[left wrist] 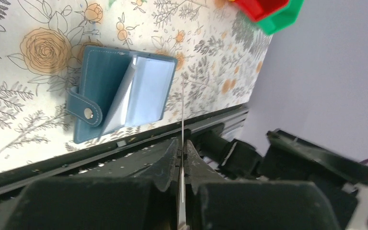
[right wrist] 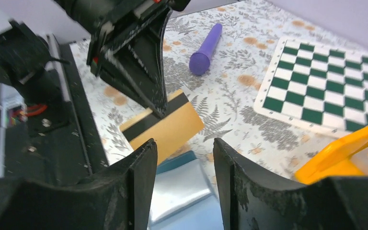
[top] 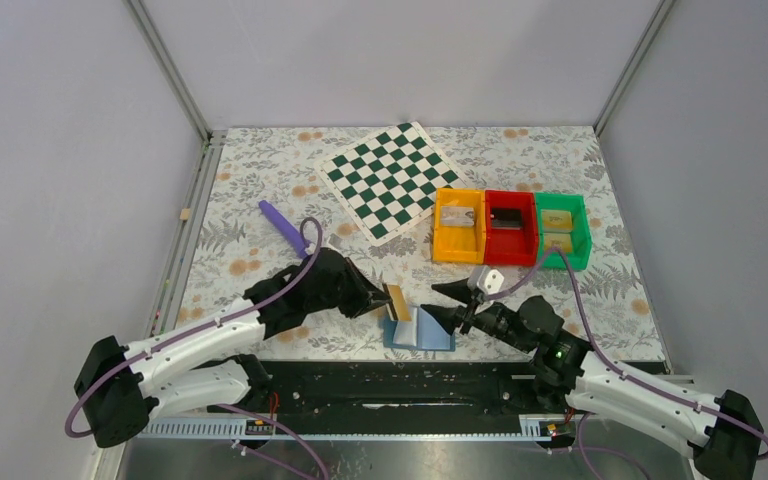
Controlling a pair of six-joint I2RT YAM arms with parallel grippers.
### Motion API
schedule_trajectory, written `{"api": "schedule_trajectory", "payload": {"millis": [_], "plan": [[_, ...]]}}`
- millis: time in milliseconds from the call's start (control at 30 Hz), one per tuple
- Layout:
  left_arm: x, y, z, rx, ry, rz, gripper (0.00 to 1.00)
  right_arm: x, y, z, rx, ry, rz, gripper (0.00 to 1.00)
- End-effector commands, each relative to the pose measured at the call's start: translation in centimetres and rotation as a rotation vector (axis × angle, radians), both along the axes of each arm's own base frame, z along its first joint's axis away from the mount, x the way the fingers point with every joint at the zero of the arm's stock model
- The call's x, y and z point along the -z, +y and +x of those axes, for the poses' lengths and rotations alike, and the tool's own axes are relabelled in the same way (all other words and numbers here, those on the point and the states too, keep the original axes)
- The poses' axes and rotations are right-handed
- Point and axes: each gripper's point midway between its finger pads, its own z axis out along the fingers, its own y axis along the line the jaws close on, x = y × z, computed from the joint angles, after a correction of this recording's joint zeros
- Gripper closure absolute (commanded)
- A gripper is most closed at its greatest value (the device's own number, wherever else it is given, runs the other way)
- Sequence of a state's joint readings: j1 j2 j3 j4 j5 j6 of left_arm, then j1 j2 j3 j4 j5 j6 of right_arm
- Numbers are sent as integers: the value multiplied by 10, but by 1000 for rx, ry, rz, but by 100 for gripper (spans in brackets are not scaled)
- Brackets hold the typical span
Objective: Take the credit cards out of the card holder
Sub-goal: Place the credit card in the storage box.
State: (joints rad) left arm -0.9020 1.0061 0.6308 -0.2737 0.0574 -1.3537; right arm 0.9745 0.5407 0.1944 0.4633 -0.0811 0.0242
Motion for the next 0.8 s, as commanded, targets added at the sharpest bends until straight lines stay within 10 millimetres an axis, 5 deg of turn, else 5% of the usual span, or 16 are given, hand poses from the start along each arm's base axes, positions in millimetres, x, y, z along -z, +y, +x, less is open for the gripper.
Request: {"api": "schedule_trajectory", "payload": {"millis": [0, 767], "plan": [[-31, -4, 9, -143, 128, -108, 100, -30, 6, 0, -63, -320, -56, 46], [-24, -12, 7, -232, 278, -257, 100, 5, 38, 0, -88, -518, -328, 44]]}}
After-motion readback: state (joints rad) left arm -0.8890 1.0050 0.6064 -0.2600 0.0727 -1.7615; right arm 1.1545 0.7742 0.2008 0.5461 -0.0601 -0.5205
